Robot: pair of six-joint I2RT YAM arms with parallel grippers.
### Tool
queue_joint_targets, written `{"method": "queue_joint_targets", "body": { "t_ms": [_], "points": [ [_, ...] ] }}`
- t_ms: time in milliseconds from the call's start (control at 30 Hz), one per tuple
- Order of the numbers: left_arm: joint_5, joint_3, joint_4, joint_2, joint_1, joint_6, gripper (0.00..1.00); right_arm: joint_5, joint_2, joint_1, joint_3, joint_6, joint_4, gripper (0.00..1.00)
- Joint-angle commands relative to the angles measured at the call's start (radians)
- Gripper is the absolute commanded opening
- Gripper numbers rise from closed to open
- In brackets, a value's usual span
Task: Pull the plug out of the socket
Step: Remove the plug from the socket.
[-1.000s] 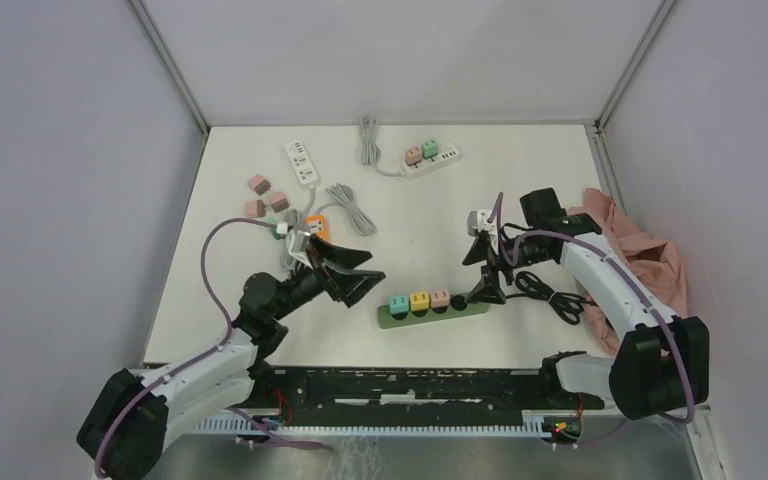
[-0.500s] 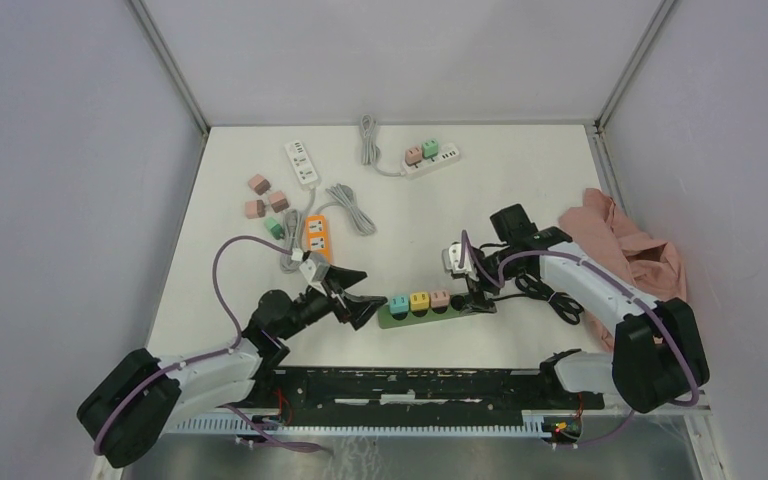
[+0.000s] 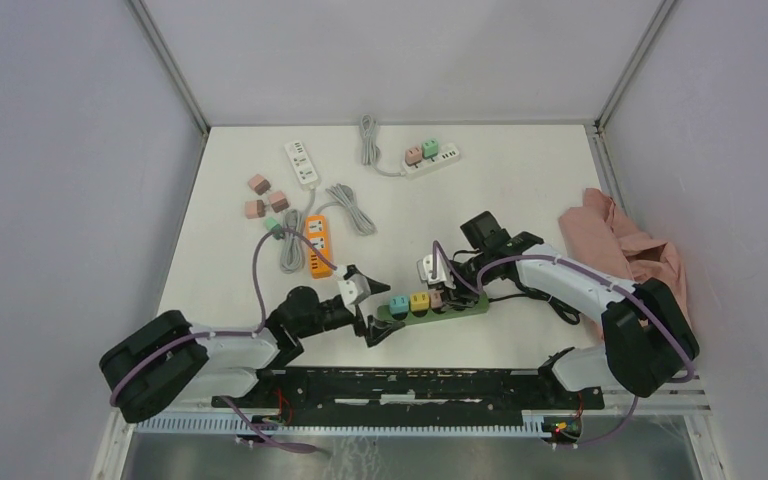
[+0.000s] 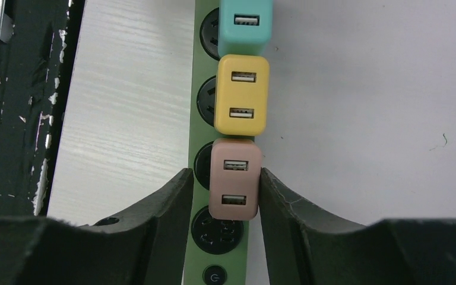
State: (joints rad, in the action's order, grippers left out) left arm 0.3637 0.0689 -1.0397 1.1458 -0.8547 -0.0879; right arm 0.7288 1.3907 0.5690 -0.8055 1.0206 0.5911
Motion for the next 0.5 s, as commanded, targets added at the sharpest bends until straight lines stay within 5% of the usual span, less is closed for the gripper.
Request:
{"method": "queue_joint_targets", "body": {
  "t_ms": [0, 200, 467],
  "points": [
    [-0.064, 0.106, 0.068, 0.085, -0.067, 0.288, 0.97, -0.018, -0.002, 0.015, -0.023, -0.010, -0.023, 0.45],
    [-0.037, 0.214, 0.096, 0.251, -0.069, 0.358, 0.90, -0.023, 0.001, 0.016, -0.027, -0.005, -0.017, 0.28],
    [0.029, 0.306, 0.123, 0.394, -0.067, 0.339, 0.67, -0.021, 0.004, 0.016, -0.030, -0.002, -0.010, 0.20]
  ]
}}
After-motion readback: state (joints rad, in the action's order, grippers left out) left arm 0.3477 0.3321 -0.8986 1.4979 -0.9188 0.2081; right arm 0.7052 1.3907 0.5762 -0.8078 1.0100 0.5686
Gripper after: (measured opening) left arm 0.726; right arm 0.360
